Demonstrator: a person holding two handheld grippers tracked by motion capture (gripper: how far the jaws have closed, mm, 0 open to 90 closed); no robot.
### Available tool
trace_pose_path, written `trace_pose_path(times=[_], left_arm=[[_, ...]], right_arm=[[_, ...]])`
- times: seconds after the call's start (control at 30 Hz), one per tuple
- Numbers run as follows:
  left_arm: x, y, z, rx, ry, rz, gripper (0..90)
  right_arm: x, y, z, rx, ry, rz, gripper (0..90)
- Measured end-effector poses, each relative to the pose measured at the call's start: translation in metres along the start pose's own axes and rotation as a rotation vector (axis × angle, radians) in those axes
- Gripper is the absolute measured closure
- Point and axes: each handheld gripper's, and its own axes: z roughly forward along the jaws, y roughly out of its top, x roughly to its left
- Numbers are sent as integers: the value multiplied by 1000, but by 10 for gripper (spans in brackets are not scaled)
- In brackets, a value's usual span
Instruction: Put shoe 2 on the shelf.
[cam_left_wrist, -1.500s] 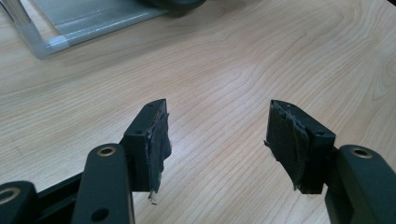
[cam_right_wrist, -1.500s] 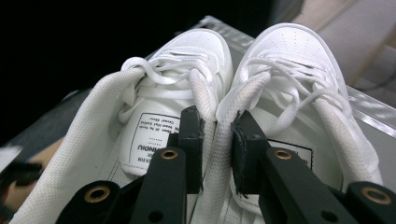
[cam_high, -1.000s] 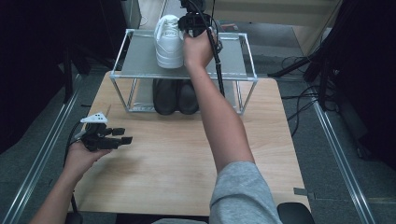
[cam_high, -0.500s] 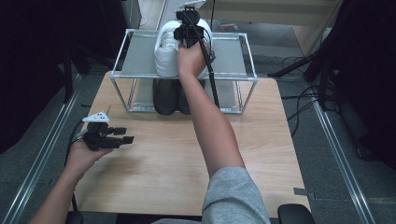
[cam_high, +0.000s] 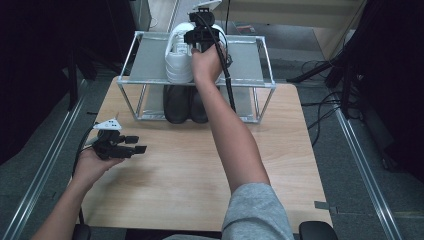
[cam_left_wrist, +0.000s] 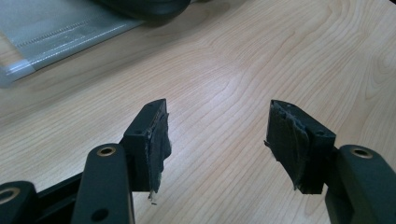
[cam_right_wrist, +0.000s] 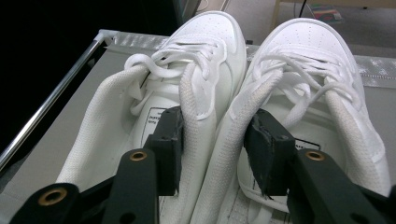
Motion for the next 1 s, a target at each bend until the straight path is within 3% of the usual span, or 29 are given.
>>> trace_pose_path(times=[0.23, 0.33, 0.47, 0.6, 0.83, 1.0], left_arm=[[-1, 3, 4, 5, 0, 8, 392], [-1, 4, 6, 9, -4, 12, 392], [-1, 5, 7, 15, -6, 15, 391], [-2, 5, 8, 15, -8, 12, 390], [-2, 5, 9, 20, -8, 18, 389], [-2, 5, 9, 22, -5, 14, 389]], right_arm=[[-6, 3, -13, -13, 25, -28, 575], [-8, 4, -24, -53, 84, -66, 620], [-9, 4, -35, -49, 139, -111, 633], [-9, 0, -45, -50, 162, -167, 611], [-11, -13, -60, -66, 261, -186, 546], [-13, -22, -70, -68, 300, -211, 529]])
